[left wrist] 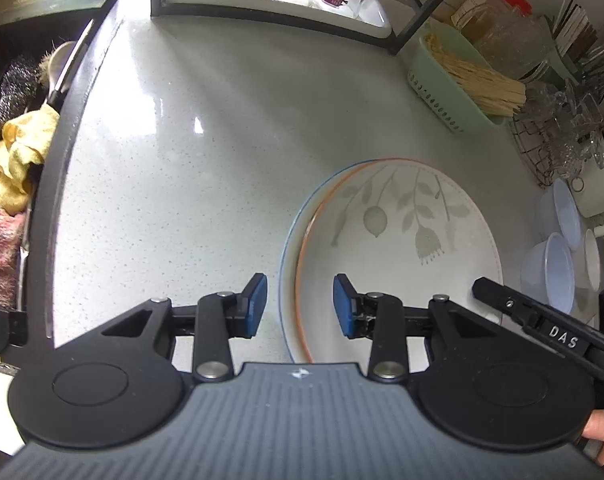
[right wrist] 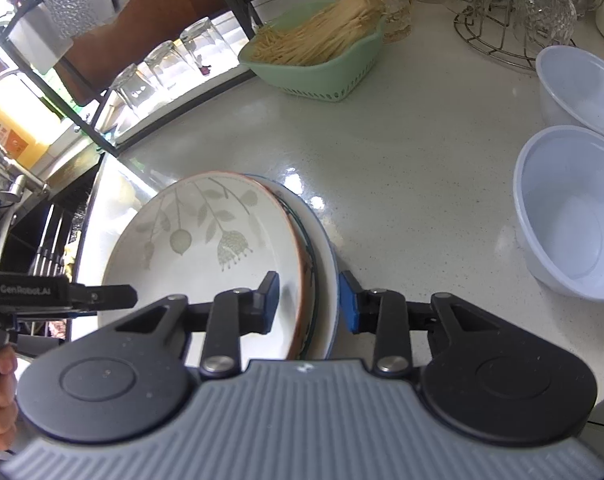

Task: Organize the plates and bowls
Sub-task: 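Lift both grippers off the plate stack and move toward the blue bowls, then lower both grippers onto the rim of the nearer light-blue plastic bowl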

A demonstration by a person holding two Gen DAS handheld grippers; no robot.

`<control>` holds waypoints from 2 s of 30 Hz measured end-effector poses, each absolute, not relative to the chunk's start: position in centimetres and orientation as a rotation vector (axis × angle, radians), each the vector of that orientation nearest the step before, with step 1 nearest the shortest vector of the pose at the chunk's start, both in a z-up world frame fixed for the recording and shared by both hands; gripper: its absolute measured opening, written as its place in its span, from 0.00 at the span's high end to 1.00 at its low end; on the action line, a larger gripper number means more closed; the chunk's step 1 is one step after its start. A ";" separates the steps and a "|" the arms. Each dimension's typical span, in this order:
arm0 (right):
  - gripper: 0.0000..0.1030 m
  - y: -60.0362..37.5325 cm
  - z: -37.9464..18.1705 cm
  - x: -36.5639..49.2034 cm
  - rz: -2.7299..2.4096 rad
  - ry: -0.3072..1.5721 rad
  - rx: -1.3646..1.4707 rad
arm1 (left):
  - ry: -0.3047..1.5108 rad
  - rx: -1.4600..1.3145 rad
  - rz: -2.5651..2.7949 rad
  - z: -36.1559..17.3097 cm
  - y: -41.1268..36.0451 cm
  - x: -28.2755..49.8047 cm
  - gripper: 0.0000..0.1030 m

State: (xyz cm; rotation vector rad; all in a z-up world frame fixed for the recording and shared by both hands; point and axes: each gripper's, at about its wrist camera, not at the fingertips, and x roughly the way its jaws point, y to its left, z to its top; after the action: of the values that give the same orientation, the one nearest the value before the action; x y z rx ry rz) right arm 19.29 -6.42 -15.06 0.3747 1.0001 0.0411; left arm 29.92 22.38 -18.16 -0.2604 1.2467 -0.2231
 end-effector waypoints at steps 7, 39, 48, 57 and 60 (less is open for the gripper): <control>0.66 -7.5 -12.6 18.5 0.045 0.913 0.397 | 1.197 -0.180 -0.231 -14.7 22.3 29.5 0.60; 0.66 -11.0 -3.3 12.3 -0.055 0.654 0.348 | 0.975 -0.030 -0.515 -5.2 12.1 24.9 0.59; 0.66 -16.6 -3.0 11.5 -0.073 0.608 0.295 | 0.917 -0.054 -0.549 -5.2 5.0 24.2 0.59; 0.66 -23.5 -2.9 9.7 -0.147 0.589 0.285 | 0.904 -0.036 -0.603 -6.1 -3.9 24.7 0.59; 0.66 -25.2 -4.1 9.6 -0.168 0.616 0.309 | 0.930 -0.029 -0.609 -7.0 -5.9 25.2 0.59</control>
State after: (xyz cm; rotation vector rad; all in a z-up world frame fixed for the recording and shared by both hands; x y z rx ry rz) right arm 9.56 -25.22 -4.08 0.3086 0.6158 -0.1678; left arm 25.18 -5.85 -6.99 -0.0287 0.9302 -0.6085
